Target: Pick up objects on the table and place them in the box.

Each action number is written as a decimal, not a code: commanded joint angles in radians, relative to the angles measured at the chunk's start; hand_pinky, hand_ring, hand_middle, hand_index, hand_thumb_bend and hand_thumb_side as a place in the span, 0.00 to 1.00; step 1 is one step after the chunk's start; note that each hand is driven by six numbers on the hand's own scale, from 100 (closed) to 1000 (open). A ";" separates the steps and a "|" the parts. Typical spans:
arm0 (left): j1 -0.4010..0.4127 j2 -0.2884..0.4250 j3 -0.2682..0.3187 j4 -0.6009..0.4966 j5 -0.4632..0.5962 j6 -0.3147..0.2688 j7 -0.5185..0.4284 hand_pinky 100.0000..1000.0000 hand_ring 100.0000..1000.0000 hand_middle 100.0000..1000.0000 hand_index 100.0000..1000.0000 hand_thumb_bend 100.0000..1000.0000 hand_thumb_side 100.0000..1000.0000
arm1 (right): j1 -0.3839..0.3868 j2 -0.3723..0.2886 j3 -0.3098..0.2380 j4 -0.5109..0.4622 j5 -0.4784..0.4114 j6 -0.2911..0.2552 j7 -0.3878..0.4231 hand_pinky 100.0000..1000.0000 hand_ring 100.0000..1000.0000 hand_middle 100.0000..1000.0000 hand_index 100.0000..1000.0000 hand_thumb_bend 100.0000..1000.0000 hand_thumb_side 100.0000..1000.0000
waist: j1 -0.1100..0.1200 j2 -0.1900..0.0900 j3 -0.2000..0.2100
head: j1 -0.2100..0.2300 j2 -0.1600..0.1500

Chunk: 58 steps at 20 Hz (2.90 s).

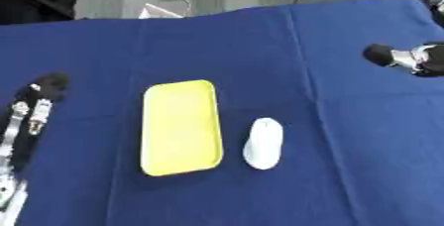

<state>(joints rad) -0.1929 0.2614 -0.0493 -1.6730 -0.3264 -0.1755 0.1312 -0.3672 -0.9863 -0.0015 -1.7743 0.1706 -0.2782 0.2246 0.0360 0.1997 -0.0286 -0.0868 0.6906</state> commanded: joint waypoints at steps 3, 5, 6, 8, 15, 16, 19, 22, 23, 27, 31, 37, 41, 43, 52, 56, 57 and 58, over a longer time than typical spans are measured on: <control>-0.007 0.021 -0.001 -0.016 -0.004 -0.004 -0.004 0.76 0.76 0.78 0.88 0.00 1.00 | -0.037 -0.085 0.025 -0.015 0.023 -0.030 0.016 0.91 0.84 0.90 0.96 0.59 0.69 | -0.007 -0.014 0.003 | -0.012 -0.005; -0.007 0.022 -0.004 -0.016 -0.005 -0.004 -0.006 0.76 0.76 0.78 0.88 0.00 1.00 | -0.061 -0.112 0.059 -0.023 0.060 -0.056 0.035 0.92 0.85 0.89 0.94 0.61 0.65 | -0.008 -0.015 0.006 | -0.014 -0.004; -0.007 0.023 -0.005 -0.015 -0.005 -0.005 -0.008 0.76 0.76 0.78 0.88 0.00 1.00 | -0.074 -0.122 0.076 -0.028 0.083 -0.070 0.047 0.93 0.85 0.89 0.93 0.62 0.61 | -0.008 -0.015 0.007 | -0.015 -0.004; -0.008 0.024 -0.007 -0.015 -0.005 -0.005 -0.010 0.76 0.76 0.78 0.88 0.00 1.00 | -0.103 -0.145 0.113 -0.045 0.139 -0.102 0.076 0.94 0.83 0.88 0.92 0.77 0.58 | -0.010 -0.015 0.009 | -0.017 -0.004; -0.007 0.031 -0.012 -0.016 -0.007 -0.007 -0.015 0.76 0.76 0.78 0.88 0.00 1.00 | -0.192 -0.197 0.243 -0.121 0.328 -0.203 0.146 0.95 0.83 0.88 0.90 0.63 0.54 | -0.019 -0.013 0.013 | -0.018 0.000; -0.006 0.032 -0.013 -0.016 -0.007 -0.007 -0.015 0.76 0.76 0.78 0.88 0.00 1.00 | -0.203 -0.194 0.256 -0.122 0.340 -0.211 0.149 0.95 0.83 0.88 0.90 0.63 0.54 | -0.019 -0.013 0.013 | -0.018 -0.001; -0.006 0.032 -0.013 -0.017 -0.008 -0.008 -0.016 0.76 0.76 0.78 0.88 0.00 1.00 | -0.223 -0.184 0.281 -0.116 0.361 -0.230 0.153 0.95 0.83 0.88 0.89 0.62 0.53 | -0.020 -0.012 0.014 | -0.016 -0.001; -0.007 0.032 -0.013 -0.017 -0.008 -0.008 -0.015 0.76 0.76 0.78 0.88 0.00 1.00 | -0.234 -0.176 0.298 -0.106 0.373 -0.247 0.157 0.95 0.83 0.88 0.89 0.62 0.53 | -0.021 -0.011 0.015 | -0.016 -0.001; -0.007 0.032 -0.014 -0.017 -0.008 -0.008 -0.016 0.76 0.77 0.78 0.88 0.00 1.00 | -0.237 -0.174 0.302 -0.103 0.376 -0.251 0.158 0.95 0.83 0.88 0.89 0.62 0.53 | -0.021 -0.011 0.015 | -0.016 -0.001; -0.007 0.033 -0.015 -0.018 -0.008 -0.009 -0.017 0.76 0.77 0.78 0.88 0.00 1.00 | -0.252 -0.168 0.318 -0.098 0.388 -0.271 0.160 0.95 0.84 0.88 0.89 0.62 0.52 | -0.021 -0.011 0.014 | -0.016 0.000; -0.006 0.034 -0.016 -0.019 -0.007 -0.009 -0.019 0.77 0.77 0.78 0.88 0.00 1.00 | -0.267 -0.166 0.336 -0.092 0.405 -0.290 0.160 0.95 0.84 0.88 0.89 0.62 0.52 | -0.023 -0.011 0.013 | -0.016 0.001; -0.007 0.038 -0.017 -0.019 -0.008 -0.010 -0.021 0.77 0.77 0.78 0.88 0.00 1.00 | -0.307 -0.158 0.378 -0.072 0.441 -0.335 0.169 0.95 0.85 0.88 0.89 0.61 0.51 | -0.027 -0.009 0.014 | -0.014 0.000; -0.008 0.042 -0.020 -0.020 -0.008 -0.011 -0.024 0.77 0.77 0.78 0.88 0.00 1.00 | -0.389 -0.113 0.452 0.003 0.490 -0.402 0.198 0.94 0.85 0.88 0.89 0.61 0.50 | -0.032 -0.006 0.015 | -0.016 -0.006; -0.011 0.043 -0.022 -0.021 -0.008 -0.012 -0.026 0.77 0.77 0.78 0.88 0.00 1.00 | -0.430 -0.084 0.490 0.058 0.516 -0.441 0.211 0.94 0.86 0.88 0.89 0.61 0.50 | -0.034 -0.003 0.018 | -0.019 -0.010; -0.016 0.044 -0.025 -0.023 -0.010 -0.015 -0.030 0.77 0.77 0.78 0.88 0.00 1.00 | -0.508 -0.004 0.540 0.198 0.596 -0.534 0.185 0.94 0.86 0.88 0.89 0.61 0.49 | -0.042 0.010 0.028 | -0.013 -0.015; -0.017 0.044 -0.027 -0.023 -0.011 -0.016 -0.032 0.77 0.77 0.78 0.88 0.00 1.00 | -0.514 0.004 0.541 0.219 0.623 -0.545 0.166 0.94 0.86 0.88 0.89 0.60 0.49 | -0.042 0.012 0.030 | -0.012 -0.015; -0.017 0.044 -0.027 -0.023 -0.011 -0.016 -0.032 0.77 0.77 0.78 0.88 0.00 1.00 | -0.515 0.005 0.541 0.223 0.629 -0.547 0.161 0.94 0.86 0.88 0.89 0.60 0.49 | -0.042 0.012 0.030 | -0.012 -0.015; -0.017 0.044 -0.027 -0.023 -0.011 -0.016 -0.033 0.77 0.77 0.78 0.88 0.00 1.00 | -0.516 0.006 0.542 0.226 0.635 -0.549 0.157 0.94 0.86 0.88 0.89 0.60 0.49 | -0.042 0.012 0.030 | -0.013 -0.015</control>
<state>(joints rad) -0.1992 0.2866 -0.0744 -1.6734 -0.3347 -0.1891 0.1006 -0.8605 -0.9637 0.5490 -1.5492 0.7969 -0.7727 0.3390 -0.0047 0.2243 0.0015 -0.0951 0.6896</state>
